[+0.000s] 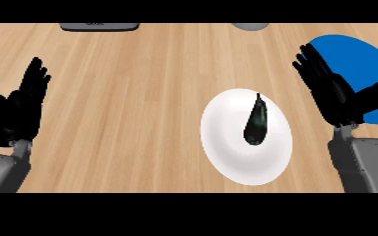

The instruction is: Pick the eggplant from the plate and place it in the plate

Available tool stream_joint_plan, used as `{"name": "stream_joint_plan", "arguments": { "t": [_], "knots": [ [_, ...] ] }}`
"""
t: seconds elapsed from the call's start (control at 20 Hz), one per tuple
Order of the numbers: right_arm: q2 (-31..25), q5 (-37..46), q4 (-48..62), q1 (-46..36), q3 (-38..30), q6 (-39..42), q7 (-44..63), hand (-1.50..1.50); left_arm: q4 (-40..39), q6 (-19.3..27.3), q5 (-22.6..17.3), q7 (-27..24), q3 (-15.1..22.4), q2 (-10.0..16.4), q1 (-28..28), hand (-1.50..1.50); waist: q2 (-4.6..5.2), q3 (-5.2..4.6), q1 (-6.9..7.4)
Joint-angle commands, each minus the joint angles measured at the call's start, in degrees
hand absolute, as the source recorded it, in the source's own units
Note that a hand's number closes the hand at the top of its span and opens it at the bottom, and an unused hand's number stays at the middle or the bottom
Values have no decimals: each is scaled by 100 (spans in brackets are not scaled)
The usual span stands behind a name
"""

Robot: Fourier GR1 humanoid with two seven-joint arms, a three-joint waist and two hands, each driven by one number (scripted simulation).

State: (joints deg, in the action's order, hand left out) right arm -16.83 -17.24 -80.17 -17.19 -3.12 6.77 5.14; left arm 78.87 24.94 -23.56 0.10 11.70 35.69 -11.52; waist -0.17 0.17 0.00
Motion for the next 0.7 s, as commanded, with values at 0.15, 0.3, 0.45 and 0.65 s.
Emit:
{"name": "stream_joint_plan", "arguments": {
  "t": [0.15,0.3,0.45,0.65],
  "knots": [
    [-767,199,211,-498,-1003,-753,250,150,-161,-348,-182,440,518,-599,459,0,48,-24,-49],
    [-2226,1991,434,181,-214,-505,529,150,41,-476,-310,453,765,-867,613,0,276,-231,-148],
    [-1339,1943,641,303,-1300,-2647,331,-150,-85,-571,-410,435,955,-1236,733,0,55,-34,-207],
    [-369,1945,-20,916,-1227,-3327,-321,-150,80,-903,-568,612,876,-1119,895,0,3,-18,-70]
  ]
}}
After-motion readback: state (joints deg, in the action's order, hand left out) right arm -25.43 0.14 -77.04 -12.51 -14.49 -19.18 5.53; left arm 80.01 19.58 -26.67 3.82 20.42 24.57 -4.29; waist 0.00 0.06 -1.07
